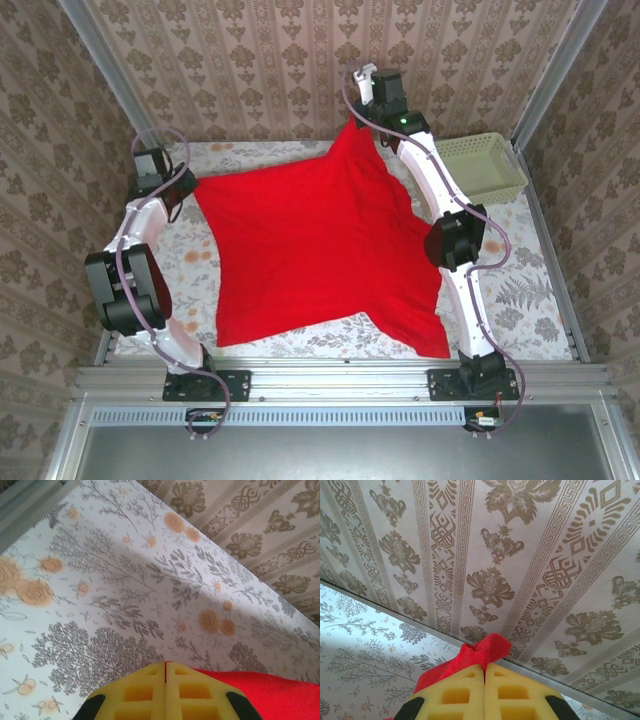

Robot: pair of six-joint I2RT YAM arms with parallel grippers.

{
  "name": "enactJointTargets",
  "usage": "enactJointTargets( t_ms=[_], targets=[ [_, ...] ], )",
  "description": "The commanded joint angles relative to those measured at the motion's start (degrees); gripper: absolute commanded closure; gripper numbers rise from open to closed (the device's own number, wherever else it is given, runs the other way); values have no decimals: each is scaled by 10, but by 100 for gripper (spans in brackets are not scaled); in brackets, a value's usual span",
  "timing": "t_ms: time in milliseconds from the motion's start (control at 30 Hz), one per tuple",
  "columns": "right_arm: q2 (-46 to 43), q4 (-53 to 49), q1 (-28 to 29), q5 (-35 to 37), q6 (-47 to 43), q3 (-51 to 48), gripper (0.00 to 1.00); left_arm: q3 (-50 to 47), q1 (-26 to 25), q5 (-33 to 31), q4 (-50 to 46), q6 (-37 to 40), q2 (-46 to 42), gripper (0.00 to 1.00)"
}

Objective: Fold the inside-out t-shirt

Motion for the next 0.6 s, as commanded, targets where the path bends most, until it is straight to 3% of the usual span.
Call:
enactJointTargets(
  t_ms=[0, 333, 567],
  targets=[
    [1, 13, 6, 1, 13, 31, 100, 43, 18, -29, -43, 28, 12, 100],
    [30, 42, 24, 5, 33, 55, 100, 65, 21, -12, -70, 30, 38, 100],
    [2, -45, 28, 25, 80, 23, 100, 2, 24, 22, -47, -12, -9, 100]
  ],
)
